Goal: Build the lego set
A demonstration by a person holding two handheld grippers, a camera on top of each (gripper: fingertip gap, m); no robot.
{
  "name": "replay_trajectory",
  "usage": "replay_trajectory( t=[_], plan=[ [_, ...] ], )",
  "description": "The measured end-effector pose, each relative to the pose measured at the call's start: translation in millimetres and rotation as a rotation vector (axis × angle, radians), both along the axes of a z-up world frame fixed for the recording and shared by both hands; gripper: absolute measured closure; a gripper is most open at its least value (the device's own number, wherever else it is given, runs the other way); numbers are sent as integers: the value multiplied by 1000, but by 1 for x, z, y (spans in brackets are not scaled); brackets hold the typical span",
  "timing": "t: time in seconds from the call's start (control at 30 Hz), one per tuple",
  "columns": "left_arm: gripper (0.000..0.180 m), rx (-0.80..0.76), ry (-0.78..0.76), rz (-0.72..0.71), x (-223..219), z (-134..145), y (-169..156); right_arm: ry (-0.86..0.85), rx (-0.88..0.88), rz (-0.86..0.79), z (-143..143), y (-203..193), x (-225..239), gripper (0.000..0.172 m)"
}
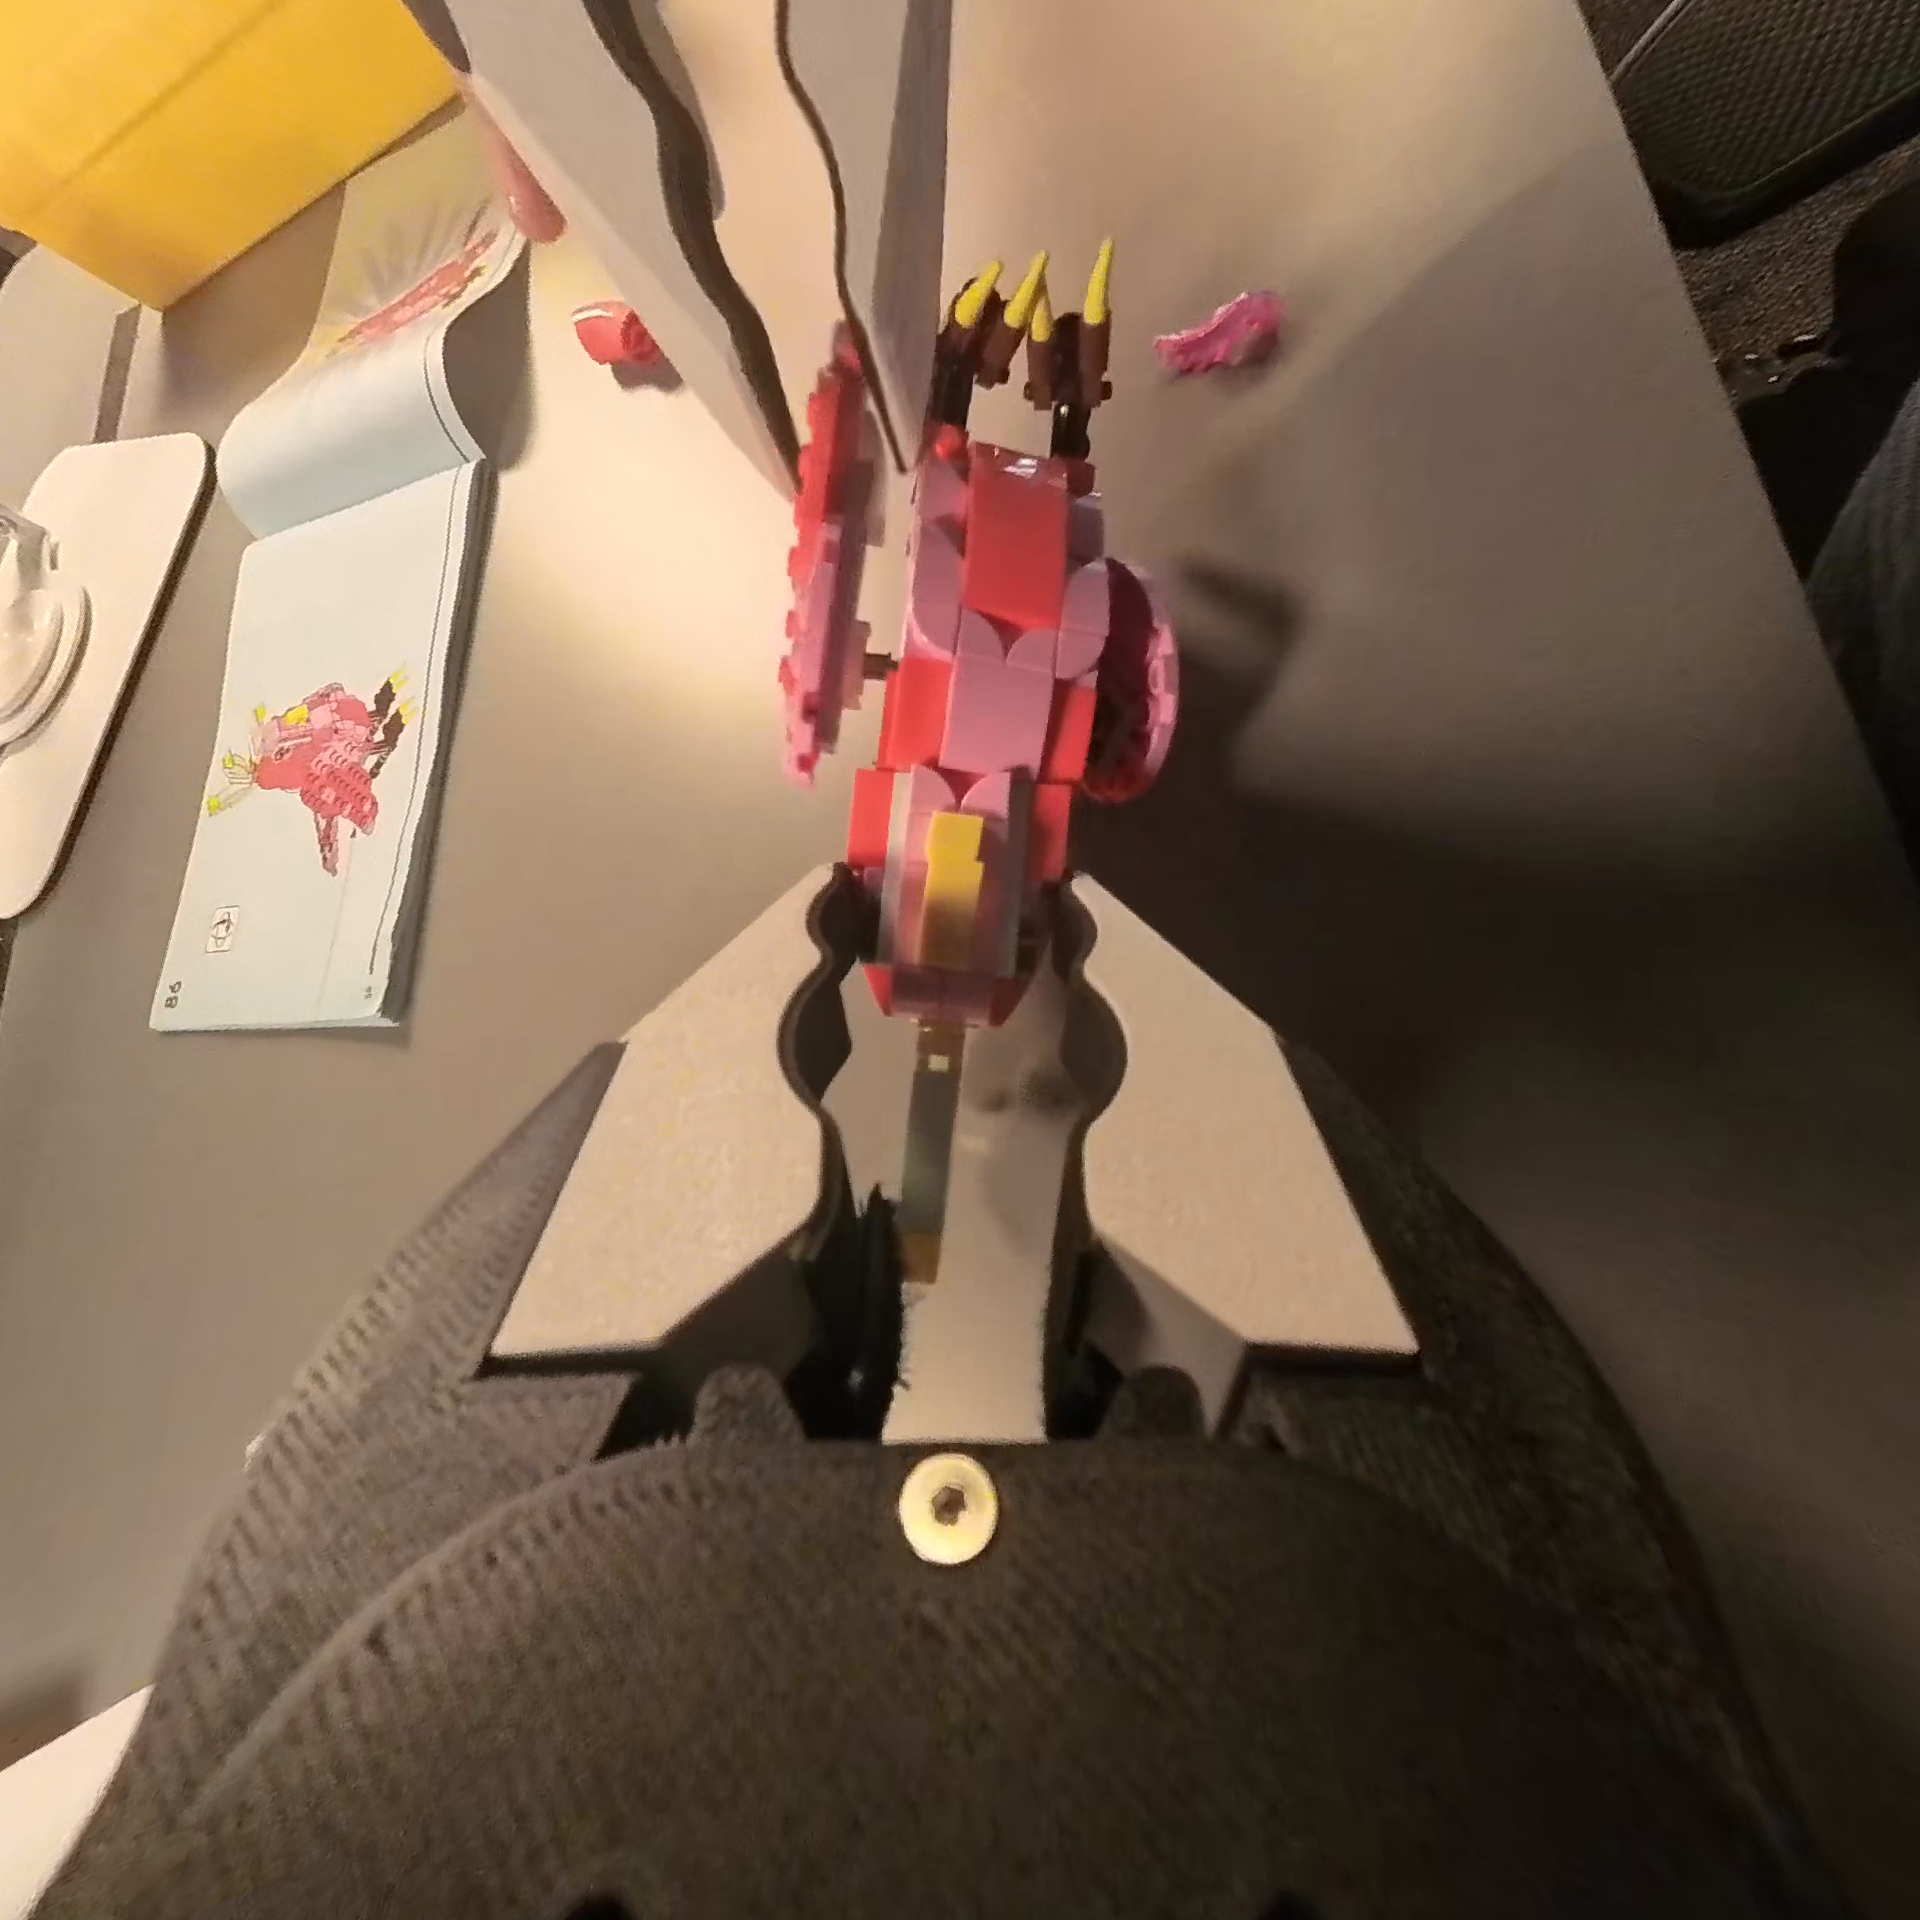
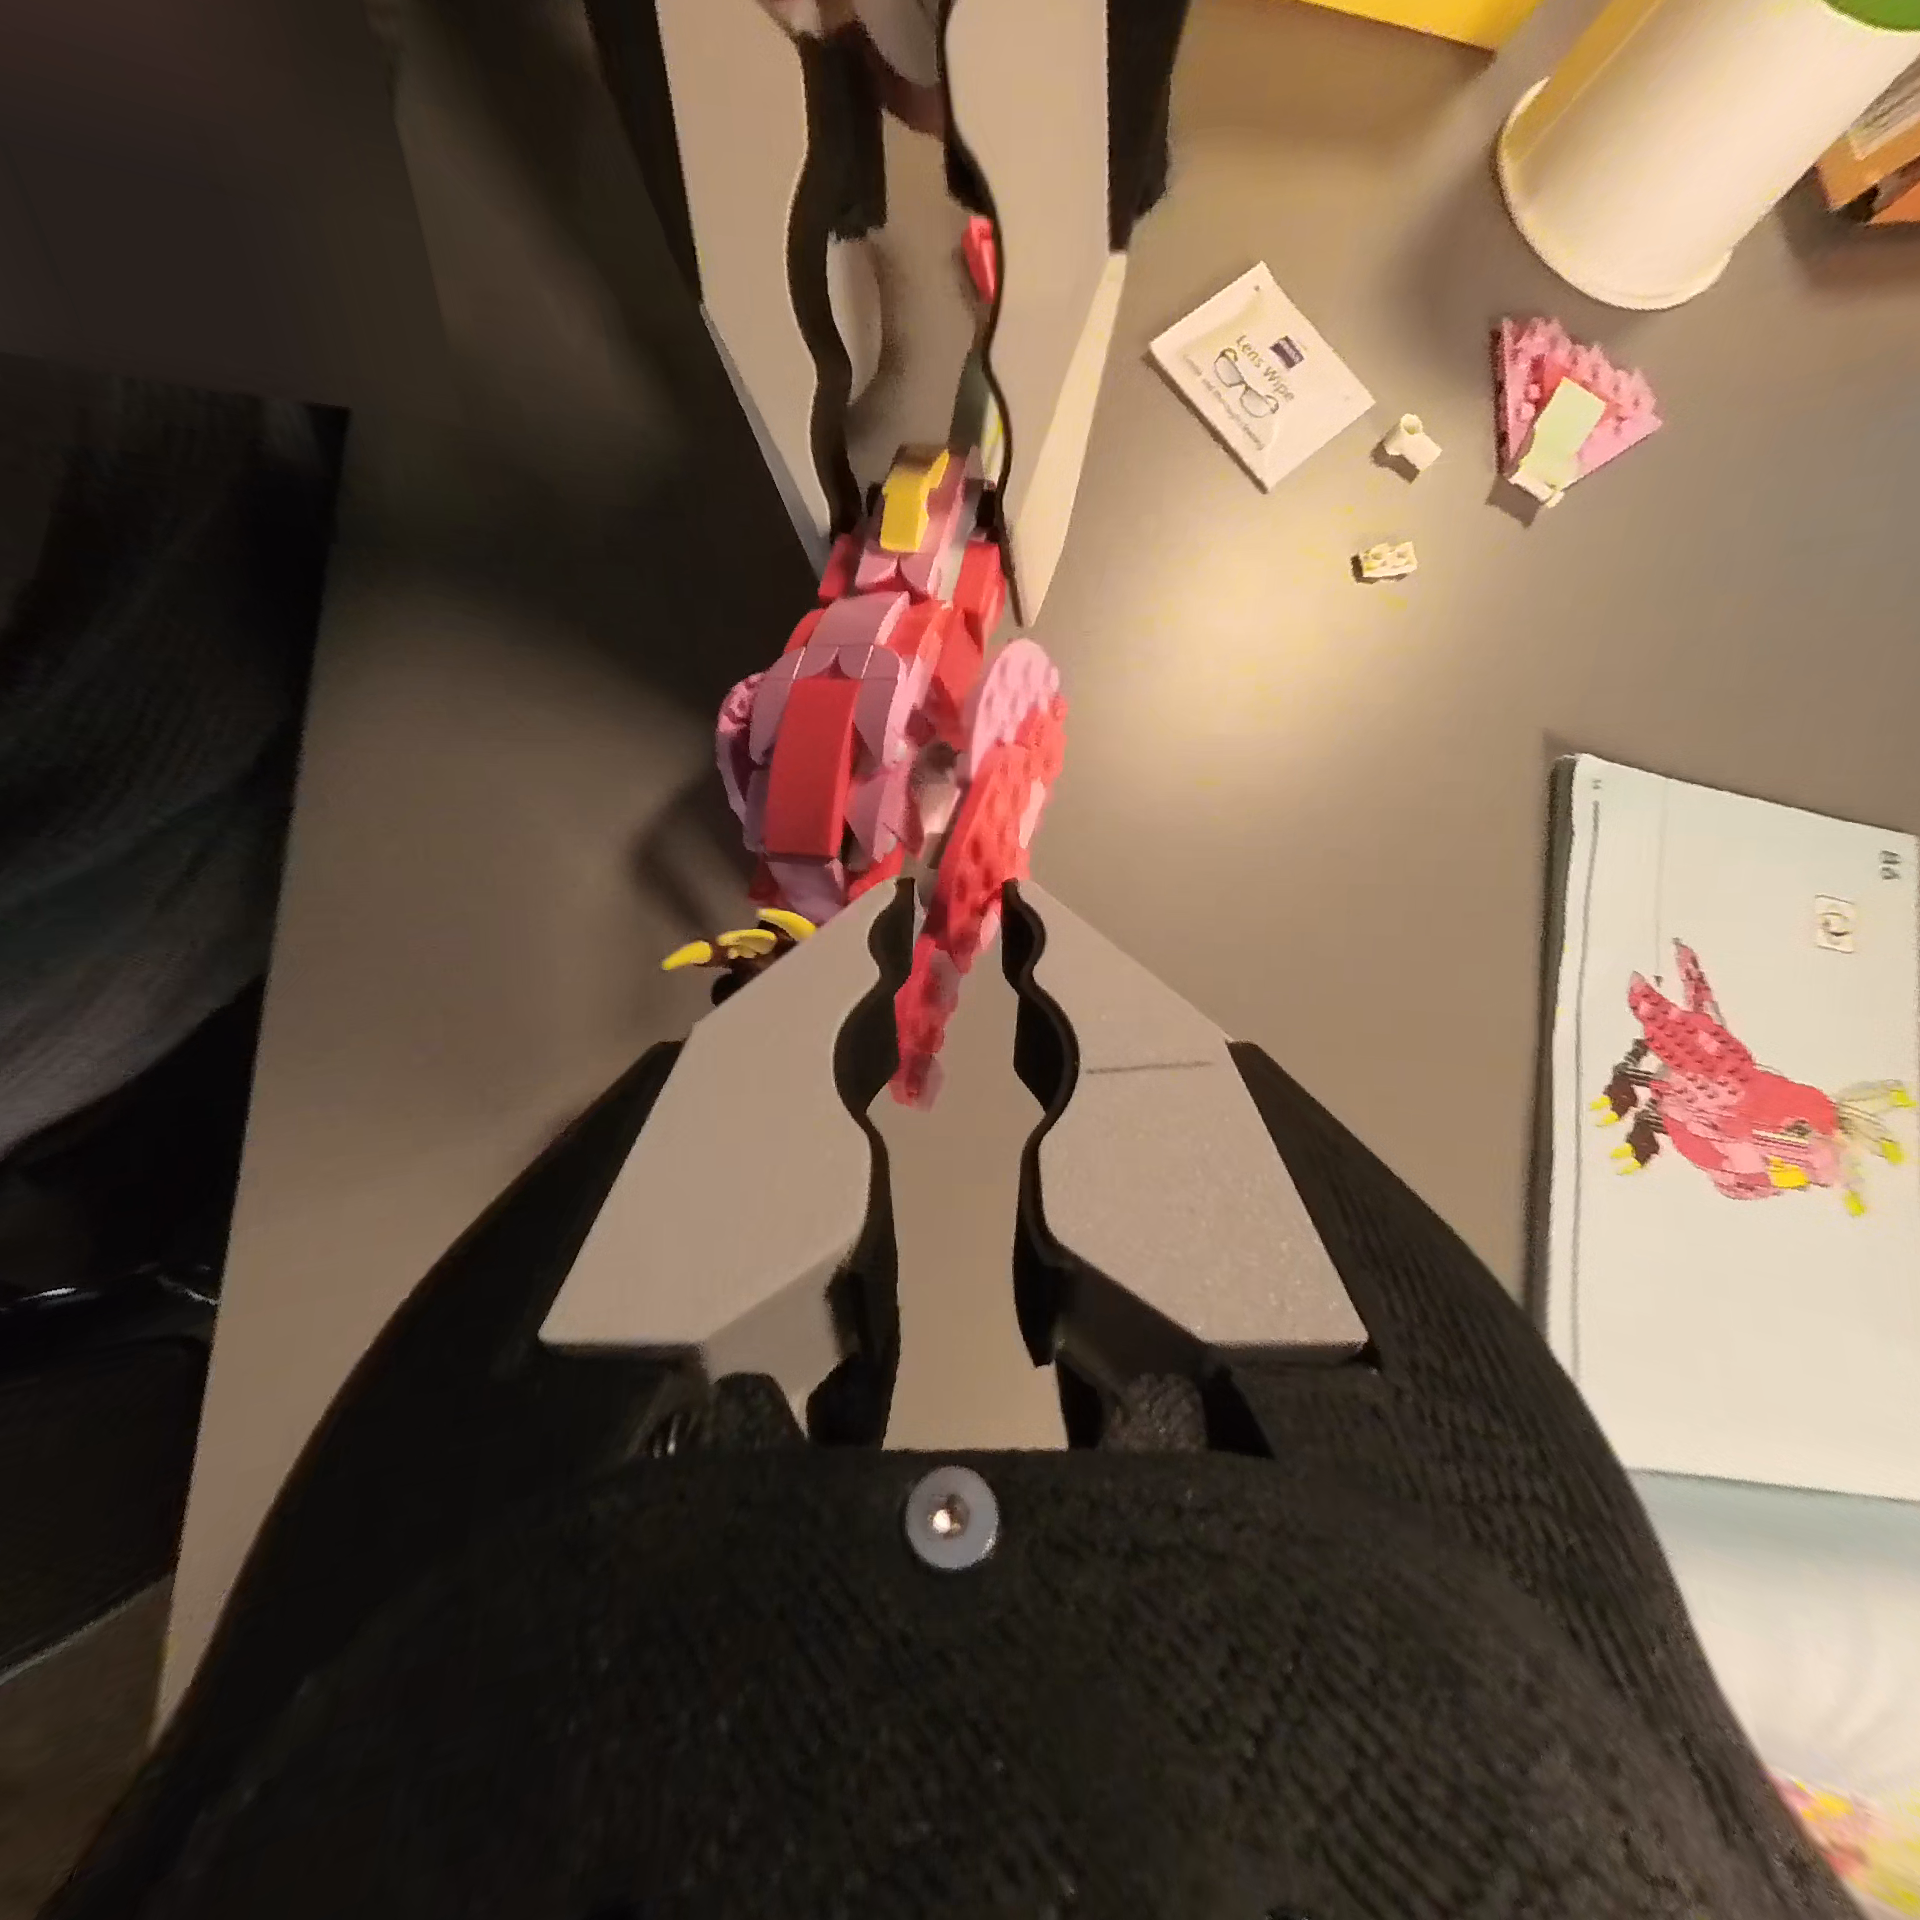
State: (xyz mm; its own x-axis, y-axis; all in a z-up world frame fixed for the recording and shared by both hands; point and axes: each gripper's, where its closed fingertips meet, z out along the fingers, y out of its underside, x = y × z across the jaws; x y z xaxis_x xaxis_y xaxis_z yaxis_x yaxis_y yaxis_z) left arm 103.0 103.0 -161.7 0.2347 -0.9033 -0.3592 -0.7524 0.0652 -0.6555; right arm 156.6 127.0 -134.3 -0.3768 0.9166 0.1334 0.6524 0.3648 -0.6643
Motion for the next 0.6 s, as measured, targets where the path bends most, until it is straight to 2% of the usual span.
replay_trajectory(
  t=[0.1,0.13,0.27,0.6],
  plan=[
    [144,-5,4,4,1,-2,0,11,-93,12,6,-6,-2,153],
    [144,-8,1,6,2,-1,1,-8,-118,22,5,-10,-1,141],
    [144,-15,16,5,0,-5,1,-56,-146,30,-3,-19,-1,122],
    [144,-19,22,0,1,-6,0,-73,-192,-12,-3,-20,1,115]
  ],
)
